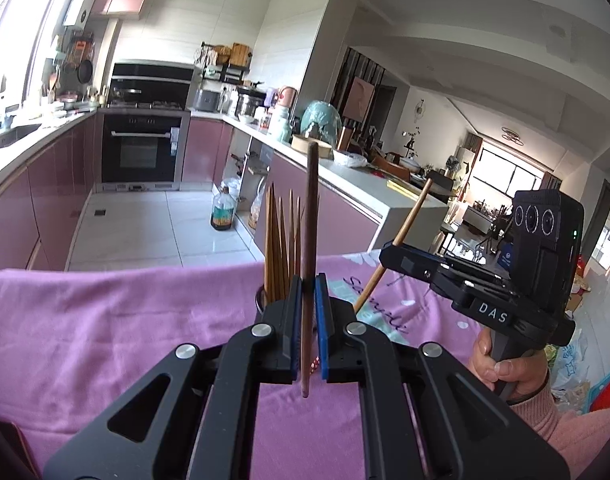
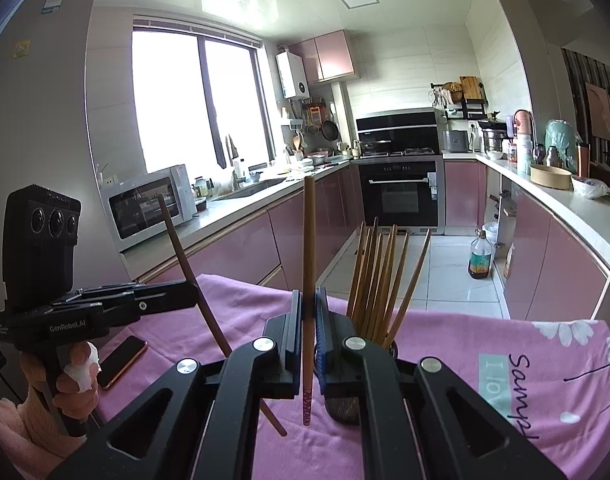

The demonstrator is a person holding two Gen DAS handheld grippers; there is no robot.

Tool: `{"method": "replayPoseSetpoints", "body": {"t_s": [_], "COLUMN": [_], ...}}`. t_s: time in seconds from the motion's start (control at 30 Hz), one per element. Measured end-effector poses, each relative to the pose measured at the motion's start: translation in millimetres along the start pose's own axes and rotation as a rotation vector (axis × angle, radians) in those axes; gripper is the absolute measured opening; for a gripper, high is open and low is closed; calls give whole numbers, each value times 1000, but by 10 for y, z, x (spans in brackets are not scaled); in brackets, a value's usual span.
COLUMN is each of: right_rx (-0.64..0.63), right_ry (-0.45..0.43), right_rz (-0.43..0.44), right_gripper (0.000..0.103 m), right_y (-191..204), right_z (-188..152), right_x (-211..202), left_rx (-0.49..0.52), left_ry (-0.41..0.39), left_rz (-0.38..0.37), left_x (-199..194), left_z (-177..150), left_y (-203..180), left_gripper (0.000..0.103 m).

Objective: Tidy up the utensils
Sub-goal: 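Raise both held chopsticks upright and carry them above the mesh cup, then lower both chopsticks into the mesh cup and open both tools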

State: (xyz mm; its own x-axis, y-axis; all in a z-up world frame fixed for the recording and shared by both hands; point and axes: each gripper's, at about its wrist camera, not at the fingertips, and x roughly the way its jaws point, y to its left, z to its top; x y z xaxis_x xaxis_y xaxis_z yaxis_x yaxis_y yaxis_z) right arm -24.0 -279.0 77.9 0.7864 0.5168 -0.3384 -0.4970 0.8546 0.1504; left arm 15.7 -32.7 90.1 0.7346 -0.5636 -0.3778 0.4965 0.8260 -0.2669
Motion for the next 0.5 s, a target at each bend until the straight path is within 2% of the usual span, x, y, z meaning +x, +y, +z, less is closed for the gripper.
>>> {"method": "replayPoseSetpoints", "body": {"t_s": [0.5], "right_rx": [-24], "right_ry": [-57], "right_rz": [-13], "right_gripper": [5], "right_y": [-25], "right_z": [261], "right_x": [-27], "left_rx": [60], "left_ry": [-90], "left_rz": [23], "left_x": [-89], "left_z": [434], "left_y": [-237], "left_gripper": [7]}}
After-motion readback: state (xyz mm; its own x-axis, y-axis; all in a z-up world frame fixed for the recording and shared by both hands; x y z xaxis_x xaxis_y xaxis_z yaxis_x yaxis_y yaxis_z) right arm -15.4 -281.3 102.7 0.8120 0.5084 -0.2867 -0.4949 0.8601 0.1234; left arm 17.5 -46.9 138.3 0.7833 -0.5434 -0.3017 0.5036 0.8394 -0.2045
